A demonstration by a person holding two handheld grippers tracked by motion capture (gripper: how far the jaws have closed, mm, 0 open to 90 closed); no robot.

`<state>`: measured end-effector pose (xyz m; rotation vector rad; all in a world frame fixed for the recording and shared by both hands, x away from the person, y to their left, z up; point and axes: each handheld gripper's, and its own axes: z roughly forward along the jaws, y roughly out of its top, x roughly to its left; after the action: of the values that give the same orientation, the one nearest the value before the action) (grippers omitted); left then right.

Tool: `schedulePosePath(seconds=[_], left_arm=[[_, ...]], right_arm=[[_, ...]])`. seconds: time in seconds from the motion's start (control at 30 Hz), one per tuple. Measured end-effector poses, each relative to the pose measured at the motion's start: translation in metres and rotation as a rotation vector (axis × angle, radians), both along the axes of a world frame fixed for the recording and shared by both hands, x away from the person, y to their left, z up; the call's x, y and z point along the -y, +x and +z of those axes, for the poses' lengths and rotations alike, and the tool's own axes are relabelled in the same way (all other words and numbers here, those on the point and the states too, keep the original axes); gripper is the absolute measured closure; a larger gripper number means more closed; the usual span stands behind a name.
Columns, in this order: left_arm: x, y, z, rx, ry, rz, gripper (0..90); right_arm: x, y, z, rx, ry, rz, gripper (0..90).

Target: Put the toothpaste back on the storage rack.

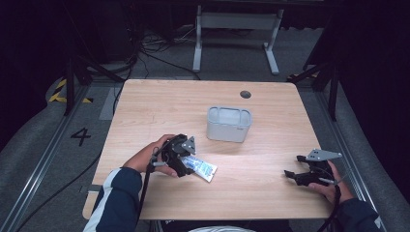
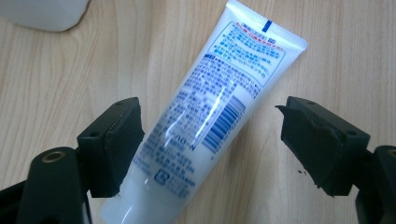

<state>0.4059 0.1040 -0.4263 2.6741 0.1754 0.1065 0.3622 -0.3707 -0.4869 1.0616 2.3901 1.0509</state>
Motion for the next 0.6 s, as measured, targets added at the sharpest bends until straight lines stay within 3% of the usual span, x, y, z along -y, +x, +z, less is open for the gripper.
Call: schedulePosePath(seconds=[0.27,0.6], left_arm=[[0.02,0.004,-0.009,-0.032,0.054,-0.066,23.2],[0.028,0.006,-0.018,-0.059,0.065,-0.085,23.0]], right_arm=[[0.0,0.0,0.0,0.0,0.0,0.0,14.0],[0.0,0.0,0.0,0.0,0.0,0.0,14.1]])
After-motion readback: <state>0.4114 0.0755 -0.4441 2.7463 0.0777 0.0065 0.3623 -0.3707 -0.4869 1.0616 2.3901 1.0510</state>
